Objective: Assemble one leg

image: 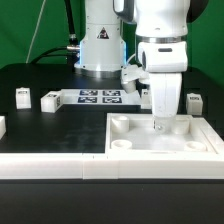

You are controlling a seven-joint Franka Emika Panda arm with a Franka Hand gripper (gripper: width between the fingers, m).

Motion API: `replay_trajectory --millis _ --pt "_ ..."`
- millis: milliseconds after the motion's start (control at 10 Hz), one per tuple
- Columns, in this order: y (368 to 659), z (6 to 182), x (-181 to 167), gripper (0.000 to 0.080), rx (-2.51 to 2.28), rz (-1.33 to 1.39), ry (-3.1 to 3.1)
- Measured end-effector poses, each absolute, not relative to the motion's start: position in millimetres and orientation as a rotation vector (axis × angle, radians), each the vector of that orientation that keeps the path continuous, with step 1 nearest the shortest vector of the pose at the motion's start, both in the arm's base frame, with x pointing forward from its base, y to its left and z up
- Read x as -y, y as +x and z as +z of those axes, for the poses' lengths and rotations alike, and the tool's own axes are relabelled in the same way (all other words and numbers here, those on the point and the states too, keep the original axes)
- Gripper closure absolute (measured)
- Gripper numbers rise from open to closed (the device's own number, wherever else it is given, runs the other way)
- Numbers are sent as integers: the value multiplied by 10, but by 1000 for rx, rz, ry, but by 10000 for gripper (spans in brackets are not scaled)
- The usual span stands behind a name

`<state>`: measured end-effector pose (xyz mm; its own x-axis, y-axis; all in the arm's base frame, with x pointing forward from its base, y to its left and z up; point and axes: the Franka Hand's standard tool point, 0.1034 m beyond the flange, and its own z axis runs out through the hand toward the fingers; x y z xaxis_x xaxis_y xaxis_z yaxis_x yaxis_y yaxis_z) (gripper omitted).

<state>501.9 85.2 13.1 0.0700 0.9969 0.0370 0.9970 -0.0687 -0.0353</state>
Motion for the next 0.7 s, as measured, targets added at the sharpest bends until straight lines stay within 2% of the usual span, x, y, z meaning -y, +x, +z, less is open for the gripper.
replay_trajectory --millis 200,400,500,700 --pt "5020 143 -858 151 2092 -6 -2276" --pt "4929 383 -978 150 1980 -23 -2398" --pt "4867 448 -1063 150 1947 -24 -2430" --pt "4760 465 -1211 150 1849 -12 -2500"
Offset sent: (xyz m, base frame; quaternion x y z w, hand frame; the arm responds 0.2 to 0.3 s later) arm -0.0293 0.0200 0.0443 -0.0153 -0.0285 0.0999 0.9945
